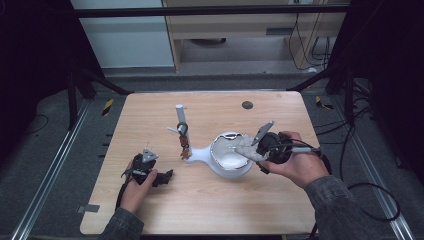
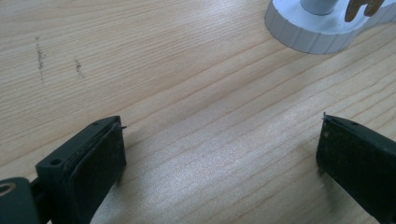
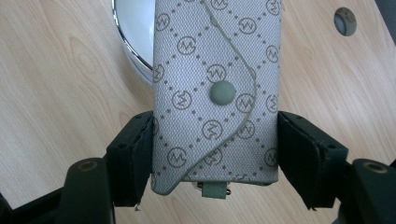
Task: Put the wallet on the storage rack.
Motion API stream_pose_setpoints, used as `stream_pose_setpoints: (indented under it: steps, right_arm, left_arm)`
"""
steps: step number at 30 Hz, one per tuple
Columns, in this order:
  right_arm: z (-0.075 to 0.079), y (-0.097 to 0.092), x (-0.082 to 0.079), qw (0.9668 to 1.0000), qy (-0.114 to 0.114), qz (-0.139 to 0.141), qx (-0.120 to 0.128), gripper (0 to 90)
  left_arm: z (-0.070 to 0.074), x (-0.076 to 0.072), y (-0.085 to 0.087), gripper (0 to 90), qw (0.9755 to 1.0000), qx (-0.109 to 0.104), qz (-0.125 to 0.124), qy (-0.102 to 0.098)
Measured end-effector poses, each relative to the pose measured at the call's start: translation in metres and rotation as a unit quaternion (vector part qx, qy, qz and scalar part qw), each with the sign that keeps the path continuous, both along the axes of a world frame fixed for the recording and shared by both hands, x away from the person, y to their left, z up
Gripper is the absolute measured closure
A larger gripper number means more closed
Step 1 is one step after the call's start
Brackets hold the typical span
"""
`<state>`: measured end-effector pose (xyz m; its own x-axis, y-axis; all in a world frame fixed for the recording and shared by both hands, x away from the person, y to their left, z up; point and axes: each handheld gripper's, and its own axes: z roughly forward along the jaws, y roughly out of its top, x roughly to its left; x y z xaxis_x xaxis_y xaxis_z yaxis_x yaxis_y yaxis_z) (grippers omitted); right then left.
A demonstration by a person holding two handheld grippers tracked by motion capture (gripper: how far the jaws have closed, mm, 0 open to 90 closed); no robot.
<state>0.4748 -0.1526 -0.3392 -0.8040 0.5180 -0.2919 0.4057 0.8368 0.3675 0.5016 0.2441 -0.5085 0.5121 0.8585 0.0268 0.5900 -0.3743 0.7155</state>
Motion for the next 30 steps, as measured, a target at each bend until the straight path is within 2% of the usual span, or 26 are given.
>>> stream_pose_setpoints:
  steps: [14, 30]
  right_arm:
    - [-0.013, 0.024, 0.005, 0.9990, 0.009, 0.027, -0.034, 31.1]
    - [-0.020, 0.037, 0.011, 0.9984, 0.022, 0.030, -0.042, 31.1]
  left_arm:
    - [0.000, 0.000, 0.000, 0.7, 1.0000, 0.000, -0.001, 0.000]
    - [0.000, 0.000, -0.001, 0.4, 1.0000, 0.000, -0.003, 0.001]
